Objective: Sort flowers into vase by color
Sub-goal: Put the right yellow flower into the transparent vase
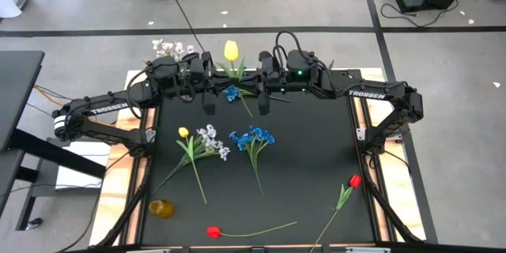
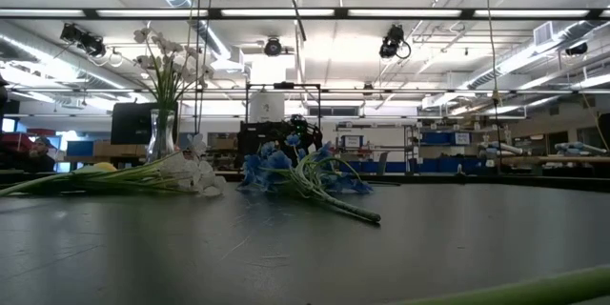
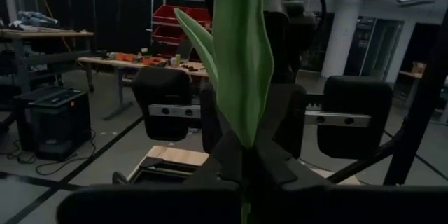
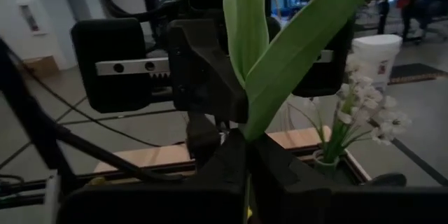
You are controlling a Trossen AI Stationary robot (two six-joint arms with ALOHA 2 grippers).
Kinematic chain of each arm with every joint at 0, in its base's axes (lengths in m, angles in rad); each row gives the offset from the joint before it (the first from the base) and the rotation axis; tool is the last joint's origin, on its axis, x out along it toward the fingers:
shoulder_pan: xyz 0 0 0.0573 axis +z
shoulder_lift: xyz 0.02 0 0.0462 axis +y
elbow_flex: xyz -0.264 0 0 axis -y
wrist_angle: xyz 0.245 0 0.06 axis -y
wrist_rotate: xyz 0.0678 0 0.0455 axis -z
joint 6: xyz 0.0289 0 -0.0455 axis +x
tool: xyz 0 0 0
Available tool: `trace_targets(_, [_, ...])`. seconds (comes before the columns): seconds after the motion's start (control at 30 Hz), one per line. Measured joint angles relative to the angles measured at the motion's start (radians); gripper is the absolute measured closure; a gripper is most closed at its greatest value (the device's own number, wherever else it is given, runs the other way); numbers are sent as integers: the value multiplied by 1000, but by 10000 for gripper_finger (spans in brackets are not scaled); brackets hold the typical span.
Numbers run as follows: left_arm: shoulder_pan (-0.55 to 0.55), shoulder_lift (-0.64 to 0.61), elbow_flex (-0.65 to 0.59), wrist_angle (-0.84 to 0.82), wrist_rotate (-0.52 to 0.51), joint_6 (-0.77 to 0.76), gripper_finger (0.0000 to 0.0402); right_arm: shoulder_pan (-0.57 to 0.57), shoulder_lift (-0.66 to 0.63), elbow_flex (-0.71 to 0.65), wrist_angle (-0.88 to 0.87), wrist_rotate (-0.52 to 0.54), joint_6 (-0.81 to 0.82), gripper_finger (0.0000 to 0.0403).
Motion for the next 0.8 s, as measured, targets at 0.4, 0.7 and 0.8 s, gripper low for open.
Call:
trace_targets(0.4, [58,-57,0,-53,0,-10,394,-17,-93,0,-218,64,11,256])
trace_targets(0.7, [103,-137,0,-162,2,2,395,-18,-338,0,-481,184,-73,266])
trace_targets(0.8, [105,-148,0,-170,-10,6,395,-18,-410,0,-527,198,-79,289])
